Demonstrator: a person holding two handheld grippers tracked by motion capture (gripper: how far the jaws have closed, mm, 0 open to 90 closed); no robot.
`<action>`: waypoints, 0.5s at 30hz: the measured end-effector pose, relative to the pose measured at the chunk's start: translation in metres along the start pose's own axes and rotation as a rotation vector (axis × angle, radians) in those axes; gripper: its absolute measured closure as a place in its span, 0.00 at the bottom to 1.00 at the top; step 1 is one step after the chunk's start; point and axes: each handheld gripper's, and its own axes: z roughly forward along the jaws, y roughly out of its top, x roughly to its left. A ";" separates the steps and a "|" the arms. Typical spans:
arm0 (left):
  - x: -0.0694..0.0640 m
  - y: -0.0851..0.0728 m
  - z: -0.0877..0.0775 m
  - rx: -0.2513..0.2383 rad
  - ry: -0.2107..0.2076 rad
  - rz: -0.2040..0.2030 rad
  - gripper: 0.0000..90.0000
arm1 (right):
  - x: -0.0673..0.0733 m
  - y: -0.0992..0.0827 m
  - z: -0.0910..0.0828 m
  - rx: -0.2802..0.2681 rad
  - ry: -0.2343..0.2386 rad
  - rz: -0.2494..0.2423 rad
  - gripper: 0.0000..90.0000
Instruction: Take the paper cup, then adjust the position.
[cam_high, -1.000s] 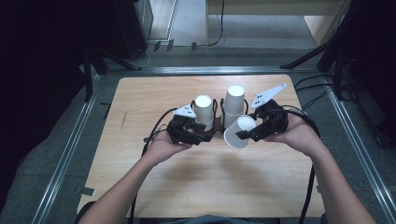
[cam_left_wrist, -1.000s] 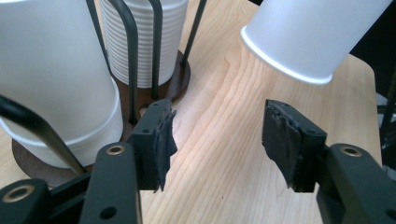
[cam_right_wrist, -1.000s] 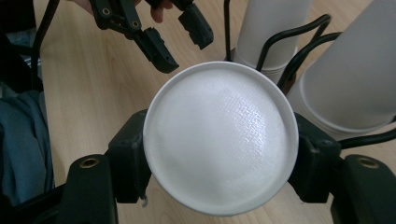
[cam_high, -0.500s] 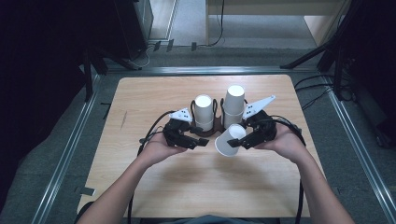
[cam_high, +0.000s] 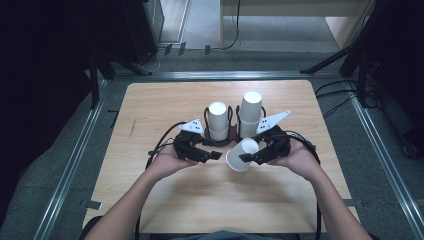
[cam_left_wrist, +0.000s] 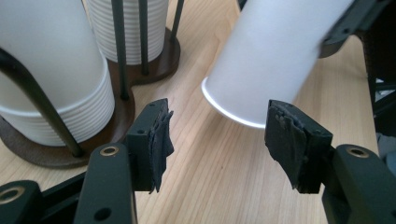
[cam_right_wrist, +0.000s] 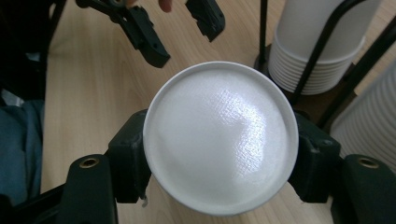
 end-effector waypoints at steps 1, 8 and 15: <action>0.001 0.000 0.000 0.008 0.000 0.004 0.45 | 0.001 -0.001 0.001 -0.010 0.006 -0.001 0.37; 0.007 -0.002 -0.005 -0.015 -0.037 -0.001 0.37 | 0.006 -0.002 0.009 -0.037 0.001 -0.014 0.37; 0.007 -0.003 -0.006 -0.002 -0.052 0.006 0.21 | 0.000 -0.007 0.017 -0.026 -0.008 0.016 0.37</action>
